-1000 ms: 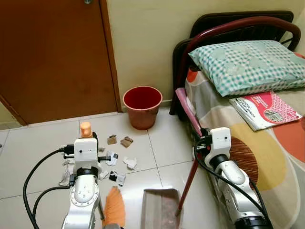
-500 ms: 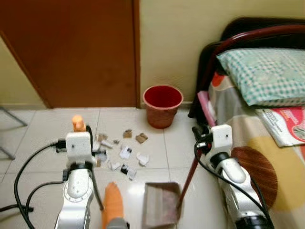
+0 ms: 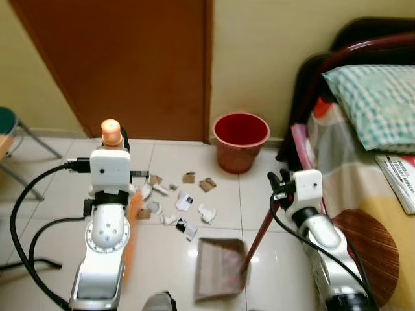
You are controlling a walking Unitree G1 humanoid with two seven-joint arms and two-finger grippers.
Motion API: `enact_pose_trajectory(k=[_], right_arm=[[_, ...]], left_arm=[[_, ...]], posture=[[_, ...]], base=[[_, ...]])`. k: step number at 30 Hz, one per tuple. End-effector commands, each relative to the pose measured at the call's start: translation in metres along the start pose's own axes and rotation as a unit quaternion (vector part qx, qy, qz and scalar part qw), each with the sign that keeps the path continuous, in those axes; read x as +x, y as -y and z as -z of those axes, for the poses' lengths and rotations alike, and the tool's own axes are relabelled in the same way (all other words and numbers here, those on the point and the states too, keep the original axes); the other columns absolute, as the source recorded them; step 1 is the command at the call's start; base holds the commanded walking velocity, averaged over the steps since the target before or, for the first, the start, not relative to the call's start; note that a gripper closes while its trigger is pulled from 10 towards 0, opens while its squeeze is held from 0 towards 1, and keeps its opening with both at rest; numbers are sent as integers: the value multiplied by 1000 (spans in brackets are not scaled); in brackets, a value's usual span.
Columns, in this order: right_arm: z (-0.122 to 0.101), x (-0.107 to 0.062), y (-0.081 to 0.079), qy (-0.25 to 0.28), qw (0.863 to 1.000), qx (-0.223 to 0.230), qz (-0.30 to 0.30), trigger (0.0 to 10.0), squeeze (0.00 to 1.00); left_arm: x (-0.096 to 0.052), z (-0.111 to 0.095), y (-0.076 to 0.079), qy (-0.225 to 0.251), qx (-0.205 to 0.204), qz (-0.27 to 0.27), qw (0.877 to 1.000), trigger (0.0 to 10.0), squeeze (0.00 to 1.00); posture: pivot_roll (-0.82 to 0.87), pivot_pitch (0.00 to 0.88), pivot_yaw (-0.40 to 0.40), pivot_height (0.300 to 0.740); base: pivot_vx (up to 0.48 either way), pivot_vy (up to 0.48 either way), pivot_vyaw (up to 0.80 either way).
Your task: Sweep floor
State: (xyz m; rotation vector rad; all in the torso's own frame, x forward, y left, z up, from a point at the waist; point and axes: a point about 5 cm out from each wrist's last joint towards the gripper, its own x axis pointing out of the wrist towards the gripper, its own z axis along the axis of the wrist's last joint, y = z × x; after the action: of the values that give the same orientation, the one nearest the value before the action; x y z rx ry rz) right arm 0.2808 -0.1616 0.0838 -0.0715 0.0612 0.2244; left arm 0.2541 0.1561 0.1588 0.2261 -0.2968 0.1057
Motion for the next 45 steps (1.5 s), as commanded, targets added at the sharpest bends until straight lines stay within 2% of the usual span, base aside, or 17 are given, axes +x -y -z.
enact_pose_trajectory(k=[1, 8, 11, 14, 18, 23, 30, 33, 35, 39, 40, 41, 42, 43, 45], right_arm=[[-5, 2, 2, 13, 1000, -2, 8, 10000, 0], [-4, 2, 17, 7, 998, -19, 58, 10000, 0], [-6, 3, 21, 11, 997, -23, 70, 10000, 0], [-6, 2, 22, 9, 997, -12, 75, 10000, 0], [7, -14, 19, -42, 997, 2, 64, 10000, 0], [28, -41, 19, -129, 991, -22, 38, 10000, 0], [30, -46, 33, -171, 984, -39, 33, 10000, 0], [33, -49, 33, -216, 975, -50, 3, 10000, 0], [37, -55, 30, -257, 964, -52, -40, 10000, 0], [39, -66, 24, -294, 950, -39, -101, 10000, 0], [40, -74, 21, -314, 940, -35, -130, 10000, 0], [40, -74, 21, -314, 940, -35, -130, 10000, 0], [43, -82, 20, -333, 929, -30, -155, 10000, 0], [43, -86, 20, -340, 925, -30, -164, 10000, 0], [44, -88, 21, -346, 922, -35, -172, 10000, 0]], left_arm=[[-5, 12, 7, -28, 2, 26, 999, 10000, 0], [-15, 29, 17, -56, -2, 55, 997, 10000, 0], [-15, 31, 16, -56, 12, 51, 997, 10000, 0], [-15, 32, 15, -56, 6, 52, 997, 10000, 0], [-22, 35, 12, -68, -6, 53, 996, 10000, 0], [-35, 42, 11, -89, -4, 61, 994, 10000, 0], [-33, 42, 13, -89, -8, 62, 994, 10000, 0], [-32, 42, 14, -92, -10, 62, 994, 10000, 0], [-32, 42, 12, -93, -9, 62, 994, 10000, 0], [-33, 44, 9, -100, -10, 57, 993, 10000, 0], [-34, 44, 9, -101, -10, 55, 993, 10000, 0], [-34, 44, 9, -101, -10, 55, 993, 10000, 0], [-35, 44, 10, -102, -11, 54, 993, 10000, 0], [-35, 44, 10, -103, -11, 55, 993, 10000, 0], [-35, 44, 10, -104, -11, 55, 993, 10000, 0]], posture=[[11, 46, -24, 740], [1, 48, -33, 740], [1, 48, -33, 740], [-1, 49, -30, 740], [0, 53, -30, 740], [-8, 62, -31, 740], [-10, 62, -28, 740], [-10, 62, -28, 740], [-10, 62, -28, 740], [-9, 69, -32, 740], [-9, 72, -32, 740], [-9, 72, -32, 740], [-9, 73, -34, 740], [-9, 73, -34, 740], [-9, 73, -34, 740]], base=[[0, 0, 0], [0, 0, 0], [0, 0, 0], [0, 0, 0], [0, 0, 0], [0, 0, 0], [0, 0, 0], [0, 0, 0], [0, 0, 0], [0, 0, 0], [0, 0, 0], [0, 0, 0], [0, 0, 0], [0, 0, 0], [0, 0, 0]])
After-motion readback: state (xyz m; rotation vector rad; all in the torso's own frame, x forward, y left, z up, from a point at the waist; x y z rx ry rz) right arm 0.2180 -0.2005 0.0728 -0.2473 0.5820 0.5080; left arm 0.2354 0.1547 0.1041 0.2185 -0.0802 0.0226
